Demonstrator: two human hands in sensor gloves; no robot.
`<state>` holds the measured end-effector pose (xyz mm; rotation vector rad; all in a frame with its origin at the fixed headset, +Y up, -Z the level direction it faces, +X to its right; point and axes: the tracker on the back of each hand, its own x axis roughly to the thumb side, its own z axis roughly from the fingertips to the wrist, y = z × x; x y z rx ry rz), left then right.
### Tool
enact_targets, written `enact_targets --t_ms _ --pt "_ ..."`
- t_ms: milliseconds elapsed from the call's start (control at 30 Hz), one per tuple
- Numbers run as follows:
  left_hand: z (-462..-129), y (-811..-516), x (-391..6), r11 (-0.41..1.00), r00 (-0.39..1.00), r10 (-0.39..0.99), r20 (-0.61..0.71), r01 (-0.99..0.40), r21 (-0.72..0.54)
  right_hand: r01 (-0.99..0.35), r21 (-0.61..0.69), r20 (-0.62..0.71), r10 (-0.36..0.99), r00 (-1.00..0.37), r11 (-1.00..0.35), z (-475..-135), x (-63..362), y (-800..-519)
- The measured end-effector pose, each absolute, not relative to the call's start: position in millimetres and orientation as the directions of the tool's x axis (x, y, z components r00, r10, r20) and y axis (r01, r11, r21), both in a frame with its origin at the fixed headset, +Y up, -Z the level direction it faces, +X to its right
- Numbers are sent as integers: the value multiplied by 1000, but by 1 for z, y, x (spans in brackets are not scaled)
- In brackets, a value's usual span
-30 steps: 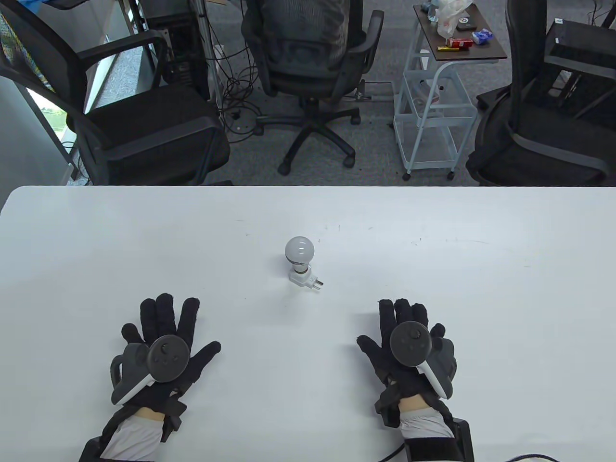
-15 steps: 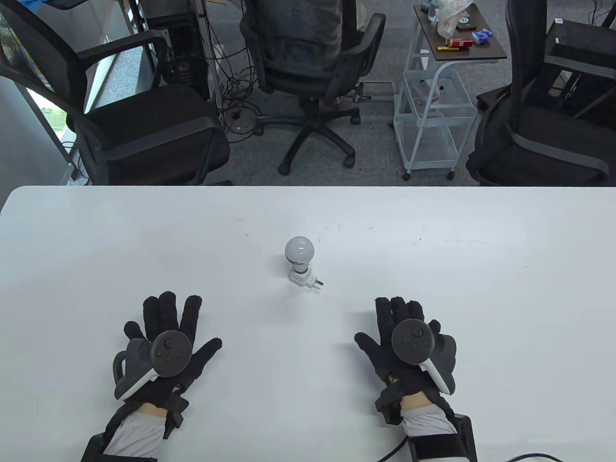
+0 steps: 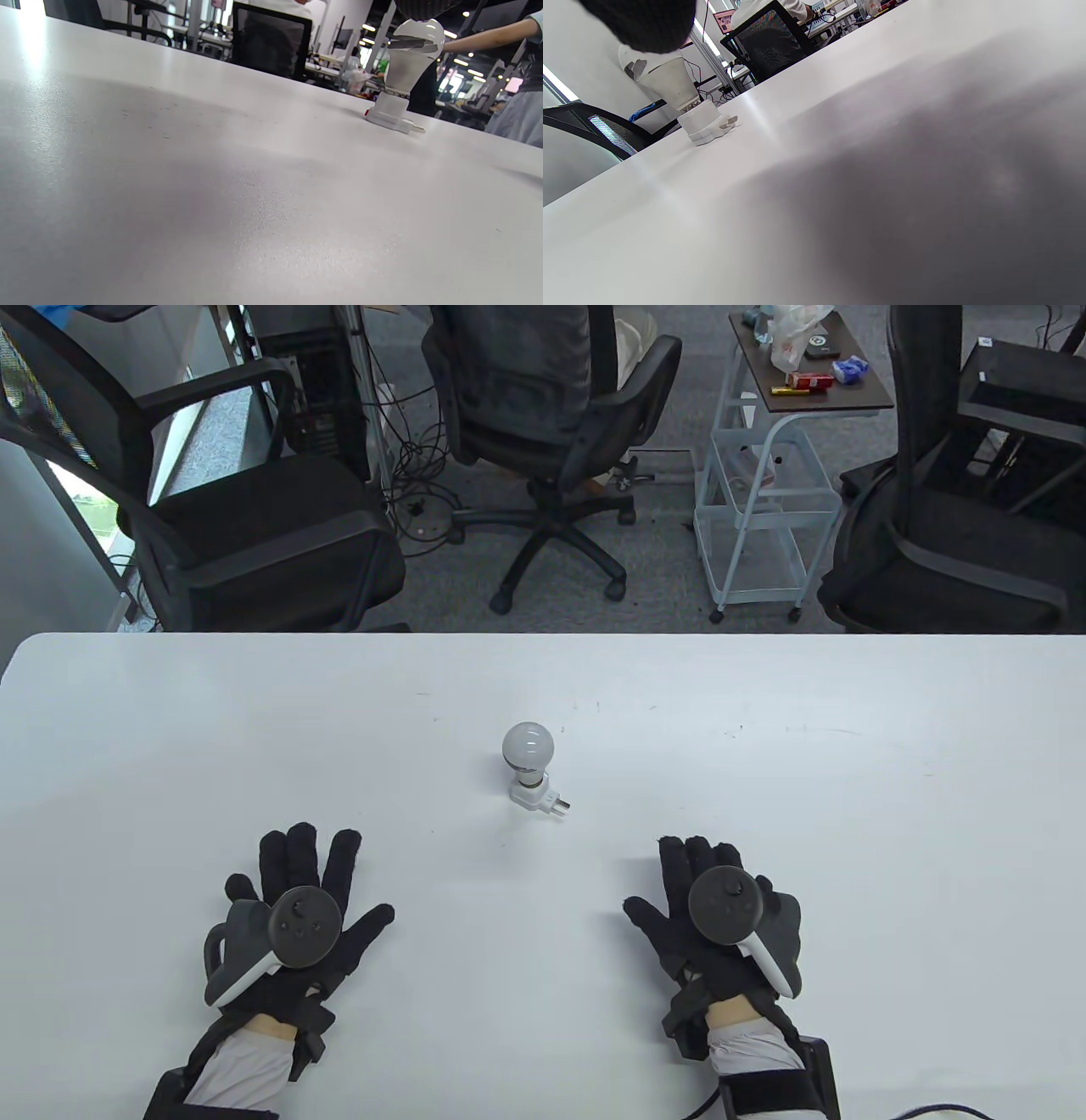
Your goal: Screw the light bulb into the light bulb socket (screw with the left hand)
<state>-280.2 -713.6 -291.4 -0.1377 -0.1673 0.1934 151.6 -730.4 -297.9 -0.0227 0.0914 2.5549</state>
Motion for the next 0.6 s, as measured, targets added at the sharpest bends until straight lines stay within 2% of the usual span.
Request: enact_targets --t_ms 600 --pt "-292 -713 -280 965 961 227 155 -201 -167 -572 137 -63 569 -820 -809 -299 150 -738"
